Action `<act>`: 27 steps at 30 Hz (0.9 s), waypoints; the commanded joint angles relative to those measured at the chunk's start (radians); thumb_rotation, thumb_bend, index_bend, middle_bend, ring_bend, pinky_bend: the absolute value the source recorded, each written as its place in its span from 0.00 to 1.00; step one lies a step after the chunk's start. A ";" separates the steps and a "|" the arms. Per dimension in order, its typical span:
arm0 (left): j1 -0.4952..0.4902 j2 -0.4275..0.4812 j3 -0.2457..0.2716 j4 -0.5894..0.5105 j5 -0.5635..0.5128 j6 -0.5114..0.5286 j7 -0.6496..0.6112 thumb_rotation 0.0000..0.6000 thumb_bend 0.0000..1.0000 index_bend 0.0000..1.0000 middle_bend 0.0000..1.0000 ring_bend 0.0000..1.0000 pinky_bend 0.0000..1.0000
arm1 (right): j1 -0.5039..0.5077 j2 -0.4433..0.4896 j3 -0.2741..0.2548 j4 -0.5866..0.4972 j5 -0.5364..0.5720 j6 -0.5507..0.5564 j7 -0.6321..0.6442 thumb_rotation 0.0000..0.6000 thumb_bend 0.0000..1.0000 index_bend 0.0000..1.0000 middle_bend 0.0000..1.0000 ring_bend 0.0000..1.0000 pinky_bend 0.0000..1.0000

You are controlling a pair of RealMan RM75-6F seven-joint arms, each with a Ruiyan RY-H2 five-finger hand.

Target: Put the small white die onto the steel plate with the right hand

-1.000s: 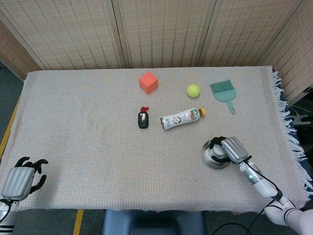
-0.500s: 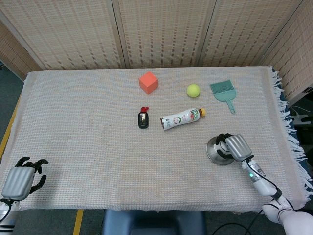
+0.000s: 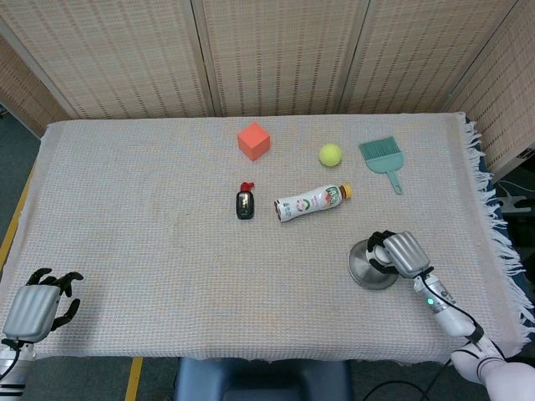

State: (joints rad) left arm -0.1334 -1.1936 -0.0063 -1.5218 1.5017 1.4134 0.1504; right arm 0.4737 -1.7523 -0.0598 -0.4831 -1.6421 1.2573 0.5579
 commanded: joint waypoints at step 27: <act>0.000 0.000 0.001 -0.001 0.001 0.002 0.008 1.00 0.37 0.35 0.54 0.47 0.22 | -0.021 -0.071 0.010 0.159 -0.001 0.059 0.017 1.00 0.28 0.65 0.54 0.52 0.84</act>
State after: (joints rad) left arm -0.1332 -1.1937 -0.0057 -1.5227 1.5024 1.4150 0.1584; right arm 0.4591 -1.7762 -0.0697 -0.4057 -1.6605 1.3102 0.6438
